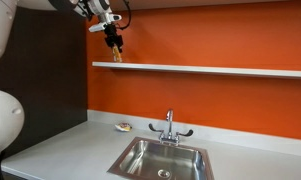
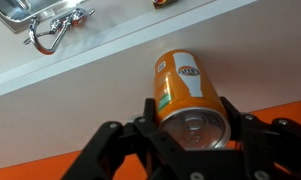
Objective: Put the orange can on the bottom shelf.
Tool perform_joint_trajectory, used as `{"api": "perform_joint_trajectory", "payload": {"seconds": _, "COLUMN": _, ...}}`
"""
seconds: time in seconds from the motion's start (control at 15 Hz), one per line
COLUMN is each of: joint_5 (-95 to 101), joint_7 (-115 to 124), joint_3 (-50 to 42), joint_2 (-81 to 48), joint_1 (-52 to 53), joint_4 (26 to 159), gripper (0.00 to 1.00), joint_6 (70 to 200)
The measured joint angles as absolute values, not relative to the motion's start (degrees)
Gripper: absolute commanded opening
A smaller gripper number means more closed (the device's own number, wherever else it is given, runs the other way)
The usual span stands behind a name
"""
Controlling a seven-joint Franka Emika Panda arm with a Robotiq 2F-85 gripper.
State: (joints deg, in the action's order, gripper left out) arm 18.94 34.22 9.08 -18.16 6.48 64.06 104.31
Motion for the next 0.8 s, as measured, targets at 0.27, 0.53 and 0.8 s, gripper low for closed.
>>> {"api": "perform_joint_trajectory", "payload": {"seconds": 0.27, "joint_5": 18.9, "joint_7": 34.2, "joint_3": 9.1, "joint_2": -19.9, "joint_1": 6.6, "joint_4": 61.1, "gripper": 0.38, "joint_6": 102.1}}
{"api": "perform_joint_trajectory", "payload": {"seconds": 0.53, "joint_5": 18.9, "joint_7": 34.2, "joint_3": 9.1, "joint_2": -21.7, "joint_1": 6.8, "joint_4": 57.8, "gripper": 0.38, "joint_6": 99.5}}
{"api": "perform_joint_trajectory", "payload": {"seconds": 0.8, "joint_5": 18.9, "joint_7": 34.2, "joint_3": 9.1, "joint_2": -23.3, "joint_1": 6.8, "joint_4": 55.0, "gripper": 0.38, "joint_6": 97.8}}
